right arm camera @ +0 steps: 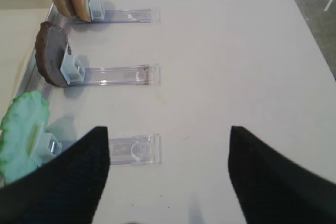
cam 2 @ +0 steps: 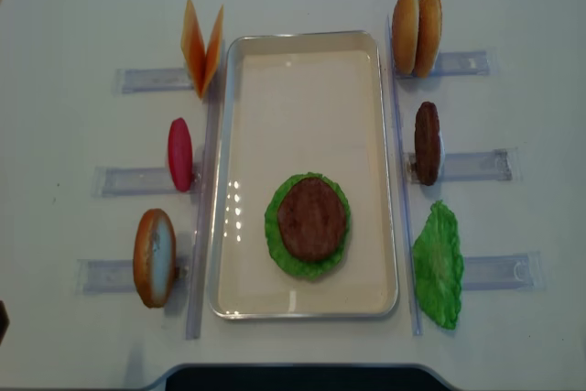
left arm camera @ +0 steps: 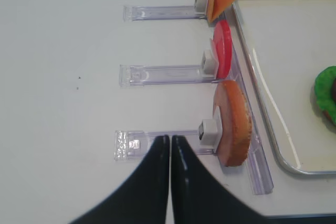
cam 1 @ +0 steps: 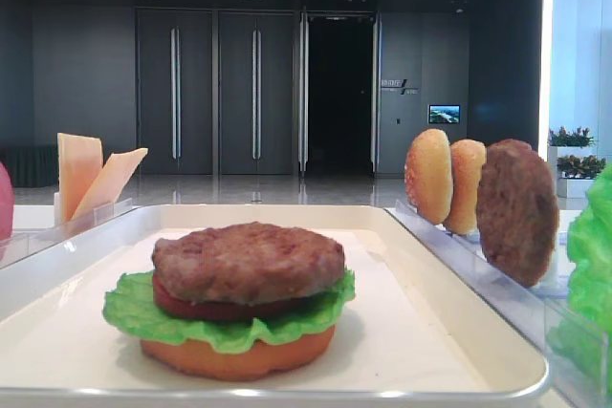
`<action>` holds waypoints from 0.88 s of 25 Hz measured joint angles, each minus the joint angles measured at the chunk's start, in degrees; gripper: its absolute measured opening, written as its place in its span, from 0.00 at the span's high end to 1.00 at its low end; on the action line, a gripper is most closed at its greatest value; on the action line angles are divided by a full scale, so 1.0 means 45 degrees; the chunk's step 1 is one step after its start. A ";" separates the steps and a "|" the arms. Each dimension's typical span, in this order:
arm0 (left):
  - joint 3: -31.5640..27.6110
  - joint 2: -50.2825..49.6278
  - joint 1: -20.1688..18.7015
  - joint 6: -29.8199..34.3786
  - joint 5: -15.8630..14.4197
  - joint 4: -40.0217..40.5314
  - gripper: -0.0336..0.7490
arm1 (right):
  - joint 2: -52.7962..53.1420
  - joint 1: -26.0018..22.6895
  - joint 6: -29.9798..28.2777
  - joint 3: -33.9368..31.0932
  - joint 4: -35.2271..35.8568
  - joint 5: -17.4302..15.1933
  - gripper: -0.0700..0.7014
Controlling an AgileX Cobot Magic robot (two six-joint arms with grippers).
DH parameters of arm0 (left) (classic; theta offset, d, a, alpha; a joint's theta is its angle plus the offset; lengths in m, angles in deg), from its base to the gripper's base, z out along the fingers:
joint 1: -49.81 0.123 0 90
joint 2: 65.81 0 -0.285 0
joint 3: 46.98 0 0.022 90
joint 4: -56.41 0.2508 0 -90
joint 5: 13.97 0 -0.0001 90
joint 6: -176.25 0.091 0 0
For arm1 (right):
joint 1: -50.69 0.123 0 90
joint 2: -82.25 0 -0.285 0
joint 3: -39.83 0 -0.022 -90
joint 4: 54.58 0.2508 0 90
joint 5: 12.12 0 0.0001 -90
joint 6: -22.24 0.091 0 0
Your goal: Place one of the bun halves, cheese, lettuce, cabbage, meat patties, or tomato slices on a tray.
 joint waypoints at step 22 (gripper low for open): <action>0.0000 0.0000 0.0000 0.0000 0.0000 0.0012 0.18 | 0.0000 0.0000 0.0000 -0.0014 0.0009 0.0013 0.28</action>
